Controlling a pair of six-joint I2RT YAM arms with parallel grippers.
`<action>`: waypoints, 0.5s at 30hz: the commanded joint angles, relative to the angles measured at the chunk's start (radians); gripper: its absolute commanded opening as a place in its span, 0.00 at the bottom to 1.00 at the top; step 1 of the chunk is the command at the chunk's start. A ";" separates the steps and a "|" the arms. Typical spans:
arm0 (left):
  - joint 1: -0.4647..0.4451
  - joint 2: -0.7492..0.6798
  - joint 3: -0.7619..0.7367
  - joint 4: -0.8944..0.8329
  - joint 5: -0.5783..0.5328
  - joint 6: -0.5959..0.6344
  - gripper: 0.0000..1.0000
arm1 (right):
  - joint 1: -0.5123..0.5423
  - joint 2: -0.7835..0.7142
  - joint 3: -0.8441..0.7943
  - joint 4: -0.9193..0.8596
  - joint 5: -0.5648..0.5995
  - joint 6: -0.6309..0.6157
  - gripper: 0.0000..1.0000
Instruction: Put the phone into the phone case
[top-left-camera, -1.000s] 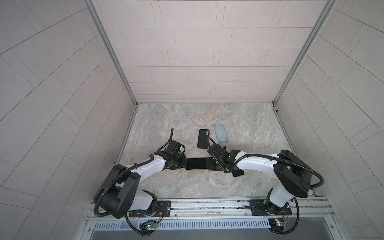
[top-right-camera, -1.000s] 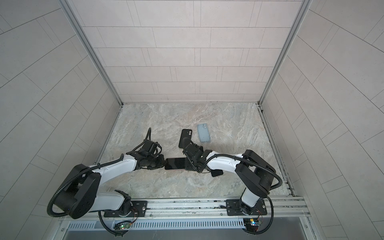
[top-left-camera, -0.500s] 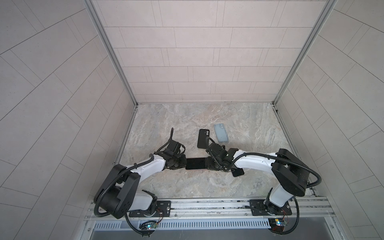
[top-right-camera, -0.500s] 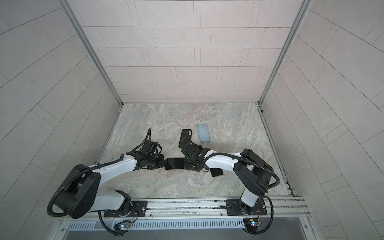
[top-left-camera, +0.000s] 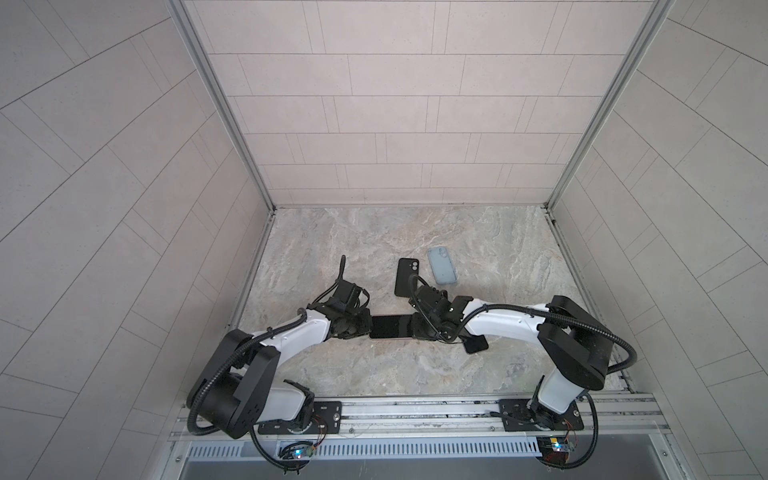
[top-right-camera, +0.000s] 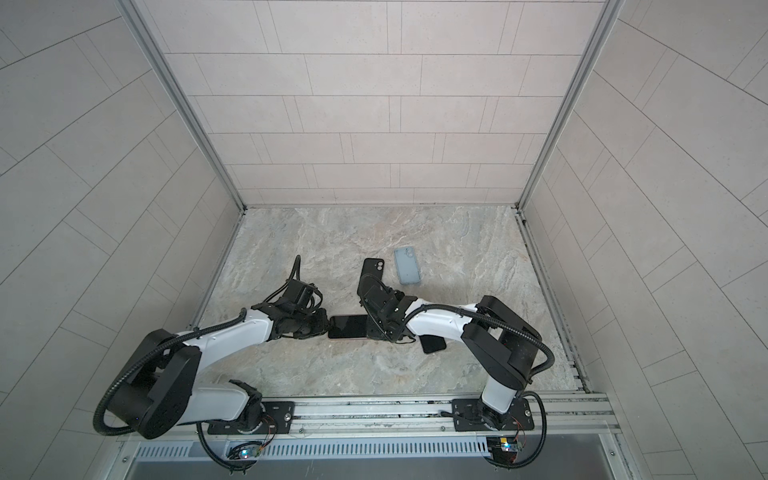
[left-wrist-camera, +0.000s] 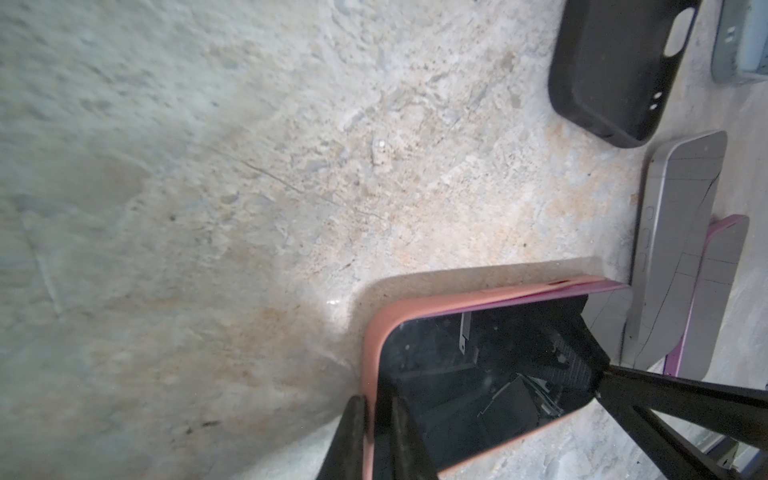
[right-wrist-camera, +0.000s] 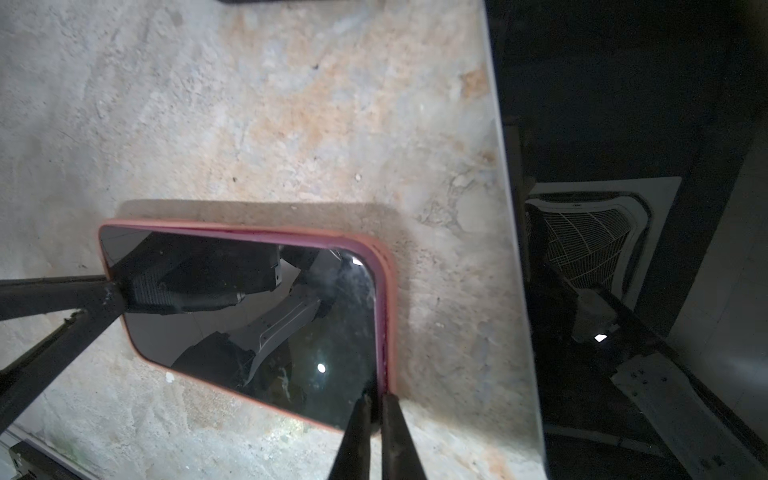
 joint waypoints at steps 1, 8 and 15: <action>-0.010 0.010 -0.036 -0.025 0.024 0.001 0.14 | 0.048 0.157 -0.053 0.148 -0.080 0.015 0.09; -0.010 -0.004 -0.022 -0.046 0.014 0.009 0.14 | 0.034 -0.004 0.037 -0.064 0.070 -0.113 0.13; -0.010 -0.002 -0.008 -0.061 0.002 0.017 0.14 | -0.034 -0.089 0.117 -0.167 0.108 -0.221 0.13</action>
